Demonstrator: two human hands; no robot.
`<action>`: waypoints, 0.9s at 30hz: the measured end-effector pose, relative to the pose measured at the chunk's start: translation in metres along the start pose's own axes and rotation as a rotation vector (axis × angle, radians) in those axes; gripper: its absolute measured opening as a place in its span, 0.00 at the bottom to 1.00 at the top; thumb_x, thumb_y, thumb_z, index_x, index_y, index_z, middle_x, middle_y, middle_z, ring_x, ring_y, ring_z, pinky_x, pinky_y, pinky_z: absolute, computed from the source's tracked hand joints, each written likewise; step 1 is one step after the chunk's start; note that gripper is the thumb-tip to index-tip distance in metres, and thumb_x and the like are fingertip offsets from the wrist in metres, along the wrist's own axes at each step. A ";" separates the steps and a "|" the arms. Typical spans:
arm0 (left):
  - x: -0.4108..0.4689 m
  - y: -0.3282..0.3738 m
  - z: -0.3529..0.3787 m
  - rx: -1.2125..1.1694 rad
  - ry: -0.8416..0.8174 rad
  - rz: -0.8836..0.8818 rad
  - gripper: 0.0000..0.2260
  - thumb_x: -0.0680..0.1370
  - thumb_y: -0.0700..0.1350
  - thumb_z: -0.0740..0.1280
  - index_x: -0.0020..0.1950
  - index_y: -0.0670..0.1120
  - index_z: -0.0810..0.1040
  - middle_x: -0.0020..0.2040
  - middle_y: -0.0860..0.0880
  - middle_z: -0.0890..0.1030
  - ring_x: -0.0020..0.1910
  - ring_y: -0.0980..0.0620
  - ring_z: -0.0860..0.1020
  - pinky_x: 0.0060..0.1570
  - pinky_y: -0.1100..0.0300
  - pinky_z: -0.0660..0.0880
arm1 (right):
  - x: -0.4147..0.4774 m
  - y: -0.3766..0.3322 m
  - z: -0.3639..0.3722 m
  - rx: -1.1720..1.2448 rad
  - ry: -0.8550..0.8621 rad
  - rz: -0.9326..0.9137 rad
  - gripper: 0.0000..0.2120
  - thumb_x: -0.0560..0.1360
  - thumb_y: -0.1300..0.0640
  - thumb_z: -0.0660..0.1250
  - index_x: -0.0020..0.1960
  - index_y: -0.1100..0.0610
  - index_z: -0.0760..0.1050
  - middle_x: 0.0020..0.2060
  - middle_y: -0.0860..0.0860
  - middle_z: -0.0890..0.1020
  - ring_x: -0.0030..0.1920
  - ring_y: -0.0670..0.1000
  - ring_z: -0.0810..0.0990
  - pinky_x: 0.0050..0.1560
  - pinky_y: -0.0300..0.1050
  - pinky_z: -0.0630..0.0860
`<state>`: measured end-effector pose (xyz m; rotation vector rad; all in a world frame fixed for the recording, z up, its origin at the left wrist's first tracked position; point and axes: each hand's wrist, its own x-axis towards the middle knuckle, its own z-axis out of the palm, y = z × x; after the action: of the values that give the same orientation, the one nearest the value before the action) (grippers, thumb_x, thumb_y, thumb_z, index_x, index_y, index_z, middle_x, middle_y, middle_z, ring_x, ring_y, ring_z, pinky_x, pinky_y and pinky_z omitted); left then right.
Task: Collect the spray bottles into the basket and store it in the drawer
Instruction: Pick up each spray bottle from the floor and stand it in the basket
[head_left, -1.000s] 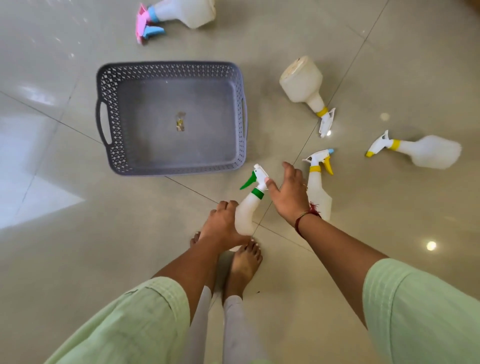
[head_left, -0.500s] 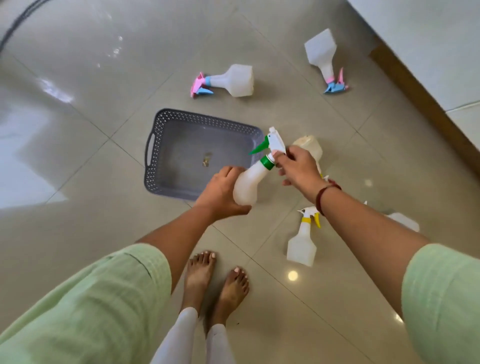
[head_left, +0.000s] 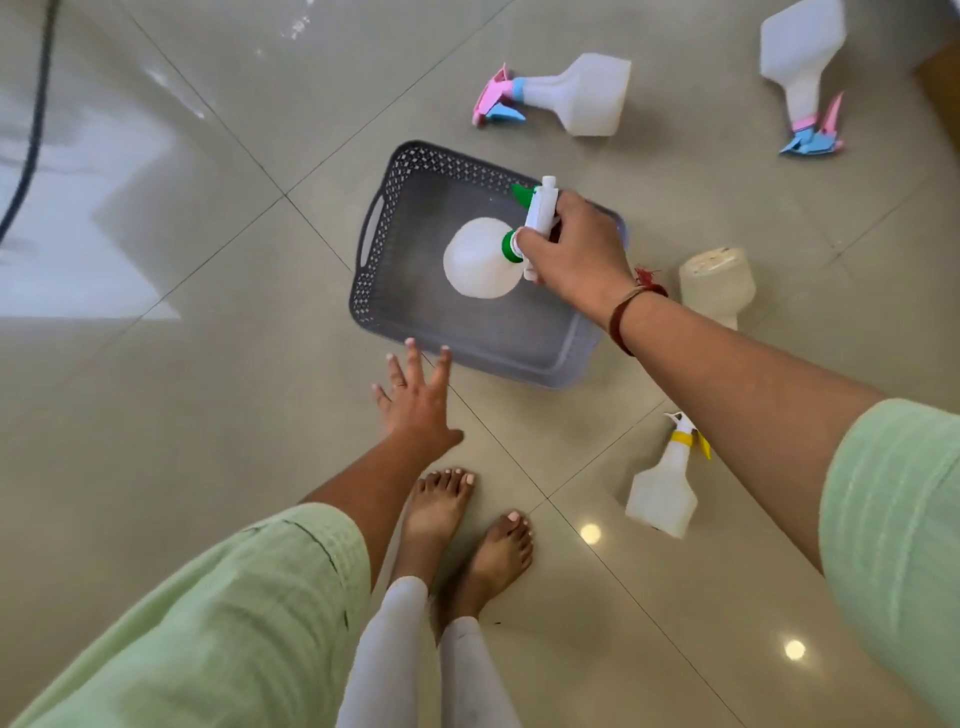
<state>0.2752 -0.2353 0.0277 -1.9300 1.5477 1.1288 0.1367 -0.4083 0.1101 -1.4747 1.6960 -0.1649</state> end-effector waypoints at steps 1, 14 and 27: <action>0.002 0.006 0.009 0.053 -0.017 0.062 0.52 0.69 0.56 0.73 0.75 0.55 0.34 0.76 0.42 0.32 0.75 0.34 0.39 0.70 0.34 0.50 | 0.002 0.000 0.006 0.063 -0.027 0.031 0.17 0.70 0.52 0.66 0.56 0.58 0.75 0.46 0.53 0.81 0.47 0.57 0.82 0.48 0.55 0.80; 0.036 0.044 0.037 0.284 -0.154 0.230 0.44 0.72 0.59 0.68 0.77 0.51 0.43 0.78 0.40 0.43 0.75 0.34 0.38 0.70 0.32 0.44 | -0.009 0.006 0.075 0.541 -0.184 0.259 0.11 0.75 0.55 0.69 0.52 0.56 0.68 0.43 0.55 0.79 0.31 0.50 0.79 0.40 0.48 0.82; 0.005 0.002 0.065 0.476 -0.220 0.414 0.38 0.76 0.58 0.58 0.77 0.44 0.42 0.78 0.39 0.43 0.76 0.36 0.41 0.67 0.30 0.36 | -0.051 0.011 0.126 0.551 -0.143 0.296 0.16 0.72 0.53 0.72 0.55 0.55 0.72 0.53 0.57 0.82 0.49 0.59 0.84 0.49 0.52 0.82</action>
<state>0.2523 -0.1907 -0.0144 -1.1713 1.9255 0.9668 0.2082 -0.3085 0.0511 -0.8038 1.5668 -0.3282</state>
